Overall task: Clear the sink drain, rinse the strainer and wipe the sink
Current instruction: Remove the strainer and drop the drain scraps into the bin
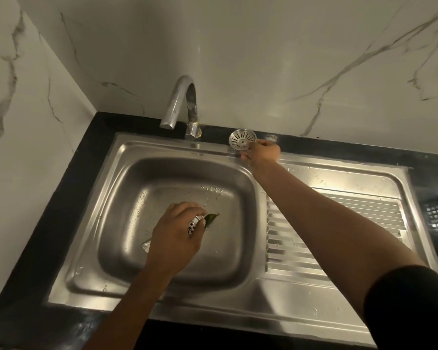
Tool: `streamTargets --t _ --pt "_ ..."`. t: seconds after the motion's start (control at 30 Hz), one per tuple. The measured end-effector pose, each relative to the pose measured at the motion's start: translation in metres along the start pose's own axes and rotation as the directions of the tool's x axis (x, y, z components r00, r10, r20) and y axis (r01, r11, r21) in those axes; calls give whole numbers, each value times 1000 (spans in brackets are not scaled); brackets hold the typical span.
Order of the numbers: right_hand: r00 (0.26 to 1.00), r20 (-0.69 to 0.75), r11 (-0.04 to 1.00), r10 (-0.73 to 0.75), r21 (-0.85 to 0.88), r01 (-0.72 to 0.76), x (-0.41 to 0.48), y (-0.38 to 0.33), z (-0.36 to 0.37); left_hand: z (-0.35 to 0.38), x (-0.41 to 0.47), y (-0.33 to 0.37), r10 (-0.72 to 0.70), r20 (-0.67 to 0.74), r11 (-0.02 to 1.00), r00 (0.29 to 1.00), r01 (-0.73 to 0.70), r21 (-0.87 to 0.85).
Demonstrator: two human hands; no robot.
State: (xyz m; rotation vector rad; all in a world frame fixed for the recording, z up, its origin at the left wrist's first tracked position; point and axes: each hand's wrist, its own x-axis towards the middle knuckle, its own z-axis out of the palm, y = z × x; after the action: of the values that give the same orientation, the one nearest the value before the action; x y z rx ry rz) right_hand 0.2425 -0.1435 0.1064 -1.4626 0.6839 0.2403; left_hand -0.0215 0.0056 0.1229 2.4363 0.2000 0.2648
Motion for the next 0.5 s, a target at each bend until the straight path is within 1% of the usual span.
streamTargets --t 0.13,0.27,0.43,0.5 --pt "998 -68 998 -3 -62 -1 11 2 8 1 0 -4 -22 -3 1000 1000 22 1" --pt "997 -74 994 -36 -108 28 18 7 7 -2 1 -12 -52 7 999 999 52 -1" --pt "995 -68 989 -72 -131 63 21 13 2 -11 1 -27 -158 16 987 987 158 -18" --pt "996 -61 993 -65 -100 59 19 15 -2 -15 1 -33 -181 12 983 983 182 -23"
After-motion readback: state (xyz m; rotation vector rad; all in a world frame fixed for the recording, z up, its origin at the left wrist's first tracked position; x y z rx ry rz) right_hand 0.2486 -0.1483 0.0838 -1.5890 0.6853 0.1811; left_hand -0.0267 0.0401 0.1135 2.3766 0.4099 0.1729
